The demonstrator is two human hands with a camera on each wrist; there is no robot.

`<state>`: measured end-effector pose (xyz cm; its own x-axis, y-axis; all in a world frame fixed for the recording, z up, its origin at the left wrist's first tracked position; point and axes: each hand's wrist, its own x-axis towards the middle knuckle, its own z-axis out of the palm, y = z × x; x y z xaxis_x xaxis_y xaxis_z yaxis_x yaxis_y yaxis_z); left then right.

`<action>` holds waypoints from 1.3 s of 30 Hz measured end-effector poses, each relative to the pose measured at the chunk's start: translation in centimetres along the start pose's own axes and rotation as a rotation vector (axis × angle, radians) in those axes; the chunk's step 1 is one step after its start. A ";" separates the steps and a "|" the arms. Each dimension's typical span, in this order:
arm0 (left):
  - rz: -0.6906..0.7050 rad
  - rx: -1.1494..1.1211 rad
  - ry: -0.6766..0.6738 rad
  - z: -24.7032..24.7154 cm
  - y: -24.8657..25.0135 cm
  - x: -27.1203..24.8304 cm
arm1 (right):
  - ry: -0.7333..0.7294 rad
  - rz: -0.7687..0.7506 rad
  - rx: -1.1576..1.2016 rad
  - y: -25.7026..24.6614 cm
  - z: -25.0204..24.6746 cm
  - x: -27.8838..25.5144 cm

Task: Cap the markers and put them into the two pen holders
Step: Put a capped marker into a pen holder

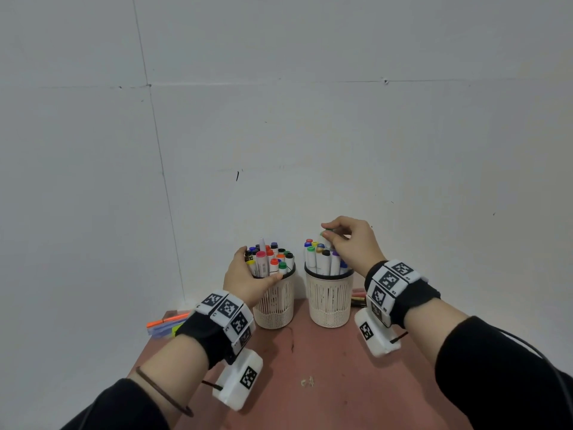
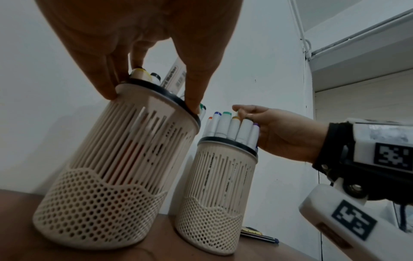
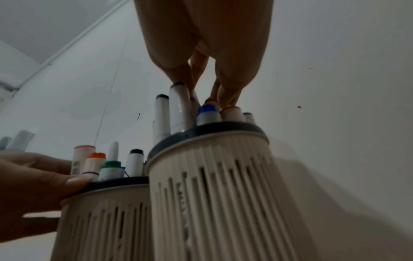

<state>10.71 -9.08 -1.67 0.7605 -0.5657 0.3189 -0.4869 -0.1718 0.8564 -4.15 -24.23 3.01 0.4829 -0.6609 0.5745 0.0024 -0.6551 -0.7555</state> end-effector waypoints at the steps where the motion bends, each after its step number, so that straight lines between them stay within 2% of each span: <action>1: -0.003 0.005 0.001 0.0 0.0 0.0 | -0.009 -0.001 0.004 0.1 0.0 -0.3; 5: -0.052 -0.039 -0.007 -0.1 -0.2 0.1 | 0.051 -0.010 0.001 0.6 0.3 -1.3; 8: -0.104 -0.090 -0.028 -0.4 -0.2 0.0 | 0.097 0.039 0.041 0.3 0.5 -1.7; 11: -0.127 -0.105 -0.052 -0.8 -0.5 0.1 | 0.134 0.187 0.126 0.6 0.9 -2.1; 15: -0.117 -0.117 -0.080 -0.8 -1.0 0.9 | 0.169 0.415 0.092 1.4 2.0 -3.4; 19: -0.153 -0.127 -0.072 -0.5 -1.1 1.3 | 0.183 0.551 0.171 1.8 3.1 -4.4; 27: -0.158 -0.092 -0.054 0.1 -1.3 1.2 | 0.306 0.595 0.265 2.9 4.5 -4.4; 39: -0.157 -0.112 -0.122 -1.1 -0.5 -1.4 | 0.184 0.580 0.313 1.7 3.2 -6.8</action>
<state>10.39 -7.32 -2.03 0.7623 -0.6335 0.1330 -0.3110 -0.1782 0.9336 -4.63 -19.72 -3.16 0.3256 -0.9427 0.0731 0.0547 -0.0584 -0.9968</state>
